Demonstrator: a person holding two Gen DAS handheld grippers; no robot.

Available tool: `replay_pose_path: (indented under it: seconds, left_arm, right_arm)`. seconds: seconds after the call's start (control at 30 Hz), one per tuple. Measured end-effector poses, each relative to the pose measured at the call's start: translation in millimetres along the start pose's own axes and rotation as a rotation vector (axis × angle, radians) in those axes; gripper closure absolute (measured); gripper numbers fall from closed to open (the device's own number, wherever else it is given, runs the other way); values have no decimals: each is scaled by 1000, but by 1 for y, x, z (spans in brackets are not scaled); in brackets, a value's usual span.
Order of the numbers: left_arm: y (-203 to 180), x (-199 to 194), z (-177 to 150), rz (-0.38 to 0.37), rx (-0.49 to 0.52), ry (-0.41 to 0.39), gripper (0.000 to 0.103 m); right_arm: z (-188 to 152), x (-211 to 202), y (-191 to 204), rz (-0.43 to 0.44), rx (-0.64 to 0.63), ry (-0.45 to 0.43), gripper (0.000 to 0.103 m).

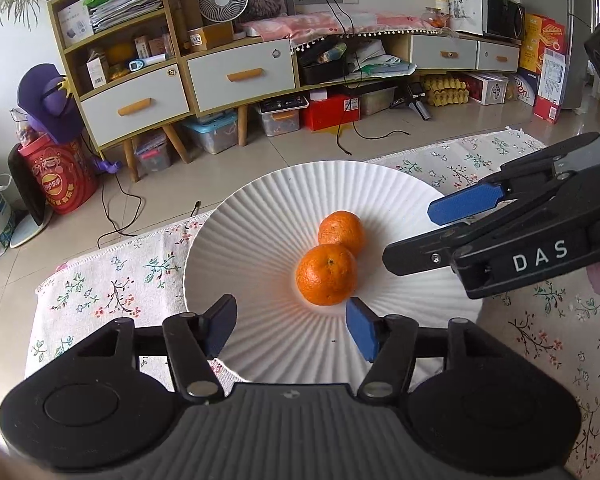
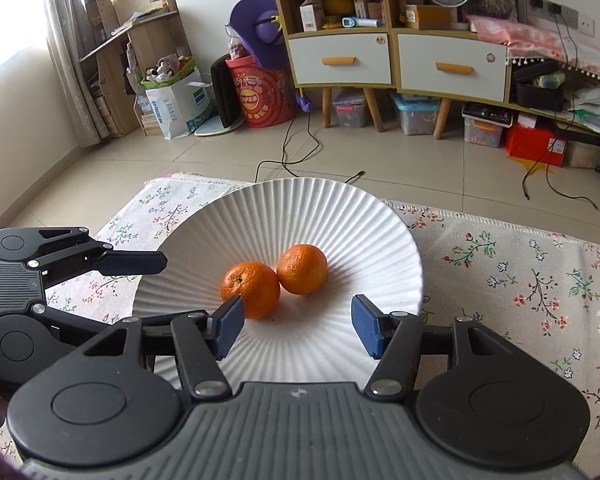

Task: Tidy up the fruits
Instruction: 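Open the left tool over the bowl while the right tool releases its mandarin, then move both tools back from the bowl toward the remaining fruits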

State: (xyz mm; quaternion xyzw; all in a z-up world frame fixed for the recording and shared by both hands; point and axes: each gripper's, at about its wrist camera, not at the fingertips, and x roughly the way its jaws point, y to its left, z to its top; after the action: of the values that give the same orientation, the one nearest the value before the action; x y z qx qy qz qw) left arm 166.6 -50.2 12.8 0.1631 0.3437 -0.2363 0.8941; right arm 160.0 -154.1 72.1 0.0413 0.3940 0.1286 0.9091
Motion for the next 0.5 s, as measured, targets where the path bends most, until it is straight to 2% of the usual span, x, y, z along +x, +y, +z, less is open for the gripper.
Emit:
replay_pose_path:
  seconds: [0.07, 0.13, 0.33, 0.5]
  left_arm:
    - [-1, -11, -1, 10, -13, -1, 31]
    - [-2, -23, -4, 27, -35, -2, 17]
    - [-10, -54, -13, 63, -71, 6, 5]
    - [-16, -73, -22, 81, -67, 21, 4]
  right_arm:
    - [-1, -9, 1, -14, 12, -13, 37]
    - [-1, -18, 0, -14, 27, -22, 34]
    - [-7, -41, 10, -68, 4, -33, 20]
    - [-16, -59, 17, -77, 3, -49, 10]
